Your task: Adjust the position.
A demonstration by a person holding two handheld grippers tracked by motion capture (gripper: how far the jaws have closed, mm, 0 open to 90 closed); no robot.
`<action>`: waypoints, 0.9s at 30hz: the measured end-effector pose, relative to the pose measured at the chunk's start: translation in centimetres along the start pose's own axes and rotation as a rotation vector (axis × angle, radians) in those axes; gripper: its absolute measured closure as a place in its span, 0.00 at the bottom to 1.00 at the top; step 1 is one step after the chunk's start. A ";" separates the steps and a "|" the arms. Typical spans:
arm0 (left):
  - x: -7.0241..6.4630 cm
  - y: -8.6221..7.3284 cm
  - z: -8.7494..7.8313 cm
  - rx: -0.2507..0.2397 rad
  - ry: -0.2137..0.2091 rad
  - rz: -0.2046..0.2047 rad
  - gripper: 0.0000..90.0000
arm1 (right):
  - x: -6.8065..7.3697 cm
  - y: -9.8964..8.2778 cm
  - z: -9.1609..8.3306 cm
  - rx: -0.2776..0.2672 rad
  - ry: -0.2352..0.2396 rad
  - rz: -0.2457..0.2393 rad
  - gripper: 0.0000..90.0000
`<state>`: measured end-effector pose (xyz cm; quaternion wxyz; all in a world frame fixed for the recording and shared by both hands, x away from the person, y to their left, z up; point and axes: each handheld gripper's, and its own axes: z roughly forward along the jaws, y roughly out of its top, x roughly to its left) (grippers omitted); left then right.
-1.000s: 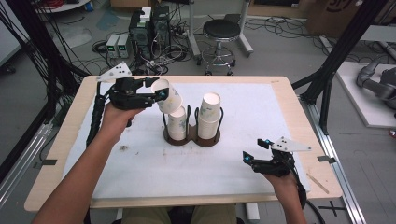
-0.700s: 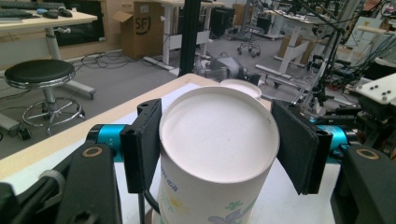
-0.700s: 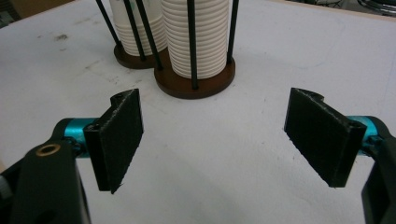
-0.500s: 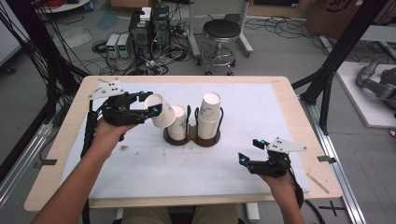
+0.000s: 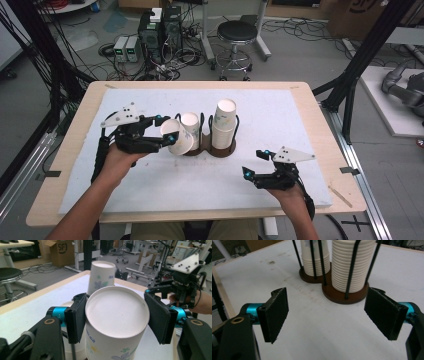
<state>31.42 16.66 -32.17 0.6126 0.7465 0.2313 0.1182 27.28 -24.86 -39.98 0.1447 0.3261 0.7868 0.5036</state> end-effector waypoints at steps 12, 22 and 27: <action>-1.7 -1.9 1.1 0.024 -0.053 0.015 0.41 | 2.4 1.9 2.2 -0.048 0.146 -0.058 0.22; -2.5 -2.4 1.8 0.042 -0.088 0.029 0.41 | 4.3 3.9 4.7 -0.029 0.250 -0.140 0.22; -2.8 -2.5 2.1 0.050 -0.107 0.032 0.41 | 4.6 4.3 5.6 -0.019 0.268 -0.156 0.22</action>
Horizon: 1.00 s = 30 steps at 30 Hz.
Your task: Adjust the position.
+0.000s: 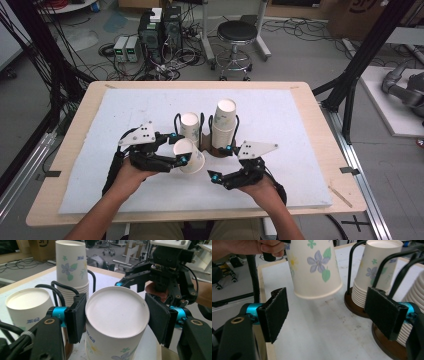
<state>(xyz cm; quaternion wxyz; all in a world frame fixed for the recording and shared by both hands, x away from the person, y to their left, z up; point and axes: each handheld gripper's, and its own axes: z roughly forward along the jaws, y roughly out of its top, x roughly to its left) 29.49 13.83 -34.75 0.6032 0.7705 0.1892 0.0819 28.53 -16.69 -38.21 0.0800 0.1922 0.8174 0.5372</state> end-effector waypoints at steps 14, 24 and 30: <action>-1.2 -0.2 1.4 0.020 -0.064 0.022 0.41 | 0.4 0.9 2.6 0.048 0.086 -0.045 0.22; -1.6 -0.4 1.8 0.009 -0.088 0.019 0.41 | 0.3 0.4 3.2 0.045 0.114 -0.060 0.23; -1.6 -0.4 1.9 0.011 -0.093 0.021 0.41 | 0.3 0.2 3.2 0.045 0.136 -0.069 0.30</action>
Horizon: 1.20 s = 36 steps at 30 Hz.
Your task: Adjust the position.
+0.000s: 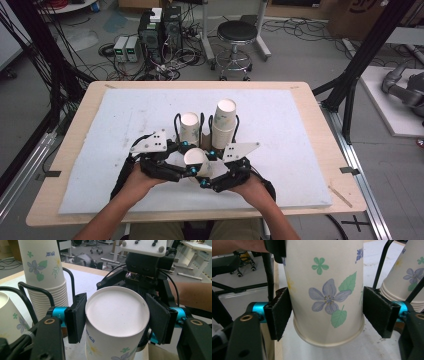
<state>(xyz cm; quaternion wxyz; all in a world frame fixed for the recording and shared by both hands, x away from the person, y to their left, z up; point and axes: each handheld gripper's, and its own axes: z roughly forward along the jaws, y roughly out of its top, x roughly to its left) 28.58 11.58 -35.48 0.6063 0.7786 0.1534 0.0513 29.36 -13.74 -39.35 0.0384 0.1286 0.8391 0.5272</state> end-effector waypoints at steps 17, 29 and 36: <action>0.4 -0.4 -0.1 0.062 -0.002 -0.076 0.18 | -0.1 0.5 -0.6 0.097 0.008 -0.047 0.38; 0.6 -0.2 -0.5 0.164 -0.026 -0.012 0.18 | 0.1 1.9 -0.1 0.291 0.017 -0.155 0.38; 0.4 -0.2 -0.1 0.220 -0.046 0.008 0.18 | 0.2 2.9 0.2 0.363 0.023 -0.194 0.38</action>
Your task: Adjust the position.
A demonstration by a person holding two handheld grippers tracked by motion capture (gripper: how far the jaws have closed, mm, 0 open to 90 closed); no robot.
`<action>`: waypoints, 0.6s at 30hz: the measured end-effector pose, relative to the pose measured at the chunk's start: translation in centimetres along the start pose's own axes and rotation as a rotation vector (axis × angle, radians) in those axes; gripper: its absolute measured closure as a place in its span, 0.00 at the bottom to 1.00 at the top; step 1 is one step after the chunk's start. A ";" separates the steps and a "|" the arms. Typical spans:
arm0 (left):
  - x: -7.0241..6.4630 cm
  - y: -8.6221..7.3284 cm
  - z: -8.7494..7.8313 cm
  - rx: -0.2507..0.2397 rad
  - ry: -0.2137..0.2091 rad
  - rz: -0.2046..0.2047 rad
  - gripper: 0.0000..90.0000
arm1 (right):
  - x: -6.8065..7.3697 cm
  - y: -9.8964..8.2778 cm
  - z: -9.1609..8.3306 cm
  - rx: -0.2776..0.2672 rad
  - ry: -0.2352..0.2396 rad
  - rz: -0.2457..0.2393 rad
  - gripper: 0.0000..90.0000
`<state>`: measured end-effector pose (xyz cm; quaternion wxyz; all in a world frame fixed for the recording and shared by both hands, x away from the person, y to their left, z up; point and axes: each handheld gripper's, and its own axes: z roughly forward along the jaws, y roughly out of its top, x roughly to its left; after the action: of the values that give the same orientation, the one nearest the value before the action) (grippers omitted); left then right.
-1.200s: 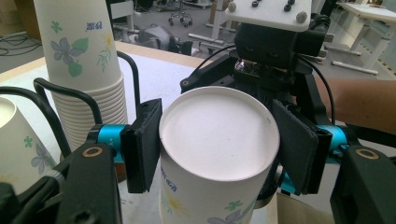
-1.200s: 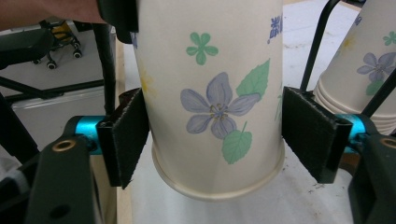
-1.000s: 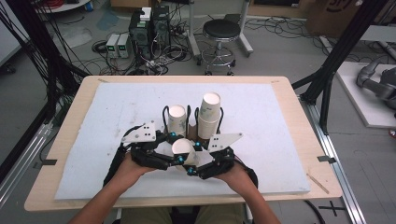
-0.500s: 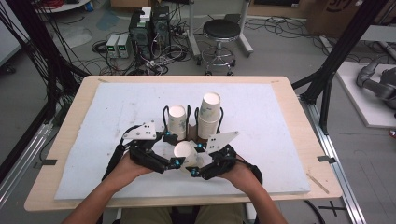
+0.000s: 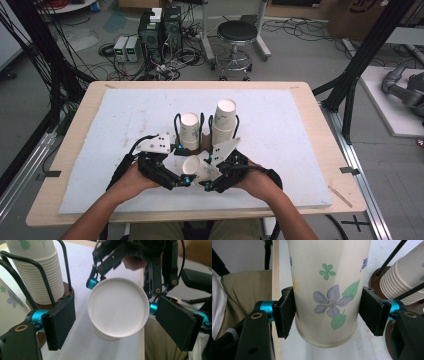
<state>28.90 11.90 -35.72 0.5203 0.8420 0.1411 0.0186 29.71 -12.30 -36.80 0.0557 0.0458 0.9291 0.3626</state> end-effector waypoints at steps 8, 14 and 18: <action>0.0 0.0 0.6 0.044 -0.014 0.013 0.22 | 0.1 1.5 -0.1 0.109 0.007 -0.064 0.38; 0.0 0.0 0.9 0.068 -0.032 0.014 0.26 | 0.4 2.4 0.1 0.176 0.016 -0.099 0.38; -0.1 -0.1 1.0 0.078 -0.039 0.015 0.30 | 0.5 2.7 0.2 0.193 0.018 -0.117 0.38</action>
<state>28.99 11.00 -36.24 0.4895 0.8630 0.1250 0.0006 29.38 -10.09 -35.13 0.0638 -0.0068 0.9613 0.2681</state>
